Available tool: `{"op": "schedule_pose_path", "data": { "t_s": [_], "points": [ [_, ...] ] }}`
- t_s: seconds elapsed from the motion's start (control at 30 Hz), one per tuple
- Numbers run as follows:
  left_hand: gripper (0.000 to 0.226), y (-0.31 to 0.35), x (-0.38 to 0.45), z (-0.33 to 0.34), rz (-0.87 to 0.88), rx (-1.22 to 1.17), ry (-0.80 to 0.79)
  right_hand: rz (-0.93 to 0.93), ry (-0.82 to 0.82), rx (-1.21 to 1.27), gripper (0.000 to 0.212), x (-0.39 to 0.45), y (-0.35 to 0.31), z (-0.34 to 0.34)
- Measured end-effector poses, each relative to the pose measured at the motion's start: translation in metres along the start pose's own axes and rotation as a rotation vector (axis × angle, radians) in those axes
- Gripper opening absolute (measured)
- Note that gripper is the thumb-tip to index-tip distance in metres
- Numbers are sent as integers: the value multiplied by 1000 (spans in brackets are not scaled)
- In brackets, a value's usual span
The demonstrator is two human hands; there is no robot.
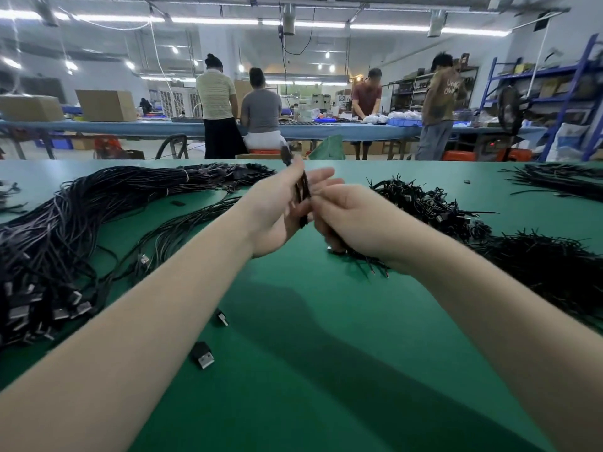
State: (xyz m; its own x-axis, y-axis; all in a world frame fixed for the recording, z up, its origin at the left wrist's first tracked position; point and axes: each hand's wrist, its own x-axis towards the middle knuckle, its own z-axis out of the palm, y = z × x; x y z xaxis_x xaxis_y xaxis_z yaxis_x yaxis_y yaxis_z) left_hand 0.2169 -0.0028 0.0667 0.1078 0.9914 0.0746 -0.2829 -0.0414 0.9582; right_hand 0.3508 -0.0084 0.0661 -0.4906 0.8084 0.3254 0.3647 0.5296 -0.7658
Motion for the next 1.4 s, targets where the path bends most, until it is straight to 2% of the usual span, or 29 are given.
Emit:
{"op": "schedule_pose_path", "data": {
  "t_s": [0.1, 0.2, 0.27, 0.33, 0.4, 0.5, 0.6, 0.77, 0.9, 0.97, 1.07, 1.1, 1.17, 1.27, 1.33, 1.4],
  "points": [
    [49, 10, -5, 0, 80, -117, 1, 26, -27, 196, 30, -1, 10, 7],
    [39, 16, -12, 0, 116, -251, 9, 138, -162, 227, 29, -4, 26, 5],
    [34, 15, -11, 1, 111, -256, -12, 191, -198, 216, 28, -4, 33, 0],
    [34, 12, -10, 2, 91, -258, -34, 236, -200, 268, 20, 0, 35, -4],
    [35, 9, -9, 3, 68, -270, -53, 323, -141, 512, 21, 4, 32, -7],
    [34, 2, -8, 4, 14, -244, -88, 317, -112, 654, 10, 7, 33, -8],
    [34, -2, -7, 4, -65, -150, -71, 328, -73, 612, 10, 6, 37, -3],
    [34, 5, -12, 6, -44, 235, -50, 308, -48, 647, 16, 3, 42, 14],
    [32, 15, -12, 4, -55, 233, -11, 310, 3, 808, 18, 4, 36, 24],
    [32, 16, -12, 1, -52, 282, 43, 321, 51, 862, 14, 4, 35, 22],
    [38, 9, -8, -4, -22, 542, 155, 300, 103, 758, 14, 4, 39, 16],
    [42, 7, -7, -5, -20, 523, 157, 291, 92, 715, 15, 4, 41, 14],
    [45, 2, -5, -4, -7, 330, 103, 281, 36, 670, 16, 4, 42, 12],
    [37, -1, -2, -2, 17, 79, 0, 252, -37, 655, 19, 5, 41, 9],
    [35, -2, 0, -3, 38, 34, -38, 233, -57, 681, 21, 5, 40, 5],
    [36, -4, 1, -3, 64, 94, -51, 206, -103, 660, 27, 4, 39, 1]
  ]
}}
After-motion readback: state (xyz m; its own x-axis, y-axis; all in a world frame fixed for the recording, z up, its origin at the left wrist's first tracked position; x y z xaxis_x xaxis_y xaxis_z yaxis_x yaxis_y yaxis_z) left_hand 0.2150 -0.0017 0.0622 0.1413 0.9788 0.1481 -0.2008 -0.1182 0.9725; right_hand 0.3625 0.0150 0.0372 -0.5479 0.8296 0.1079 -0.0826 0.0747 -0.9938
